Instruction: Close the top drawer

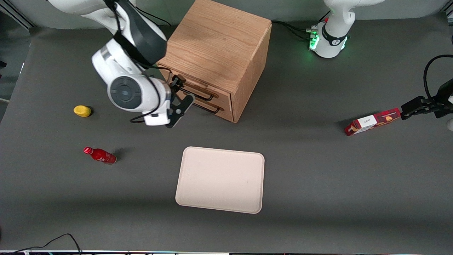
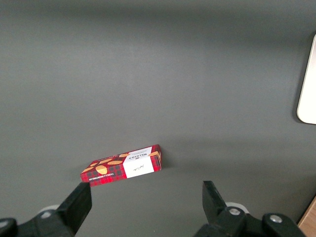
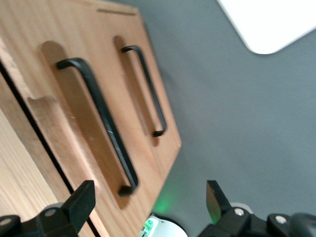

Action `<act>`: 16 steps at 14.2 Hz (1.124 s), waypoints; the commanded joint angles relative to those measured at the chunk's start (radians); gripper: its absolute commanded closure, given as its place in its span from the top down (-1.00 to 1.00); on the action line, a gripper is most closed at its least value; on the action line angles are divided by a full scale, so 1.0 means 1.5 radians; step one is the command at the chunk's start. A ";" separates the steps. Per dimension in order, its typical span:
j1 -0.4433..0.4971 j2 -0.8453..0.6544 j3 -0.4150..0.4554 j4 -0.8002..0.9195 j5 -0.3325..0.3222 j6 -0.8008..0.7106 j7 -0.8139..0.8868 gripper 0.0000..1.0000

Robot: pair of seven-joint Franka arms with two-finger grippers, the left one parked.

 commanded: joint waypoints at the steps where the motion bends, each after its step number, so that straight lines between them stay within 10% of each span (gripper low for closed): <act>1: -0.019 -0.063 -0.054 -0.001 0.004 -0.017 0.000 1.00; 6: -0.037 -0.134 -0.176 -0.005 -0.020 -0.010 0.009 1.00; 10: -0.038 -0.211 -0.198 -0.073 -0.129 0.047 0.126 1.00; 16: -0.038 -0.329 -0.290 -0.198 -0.111 0.148 0.200 1.00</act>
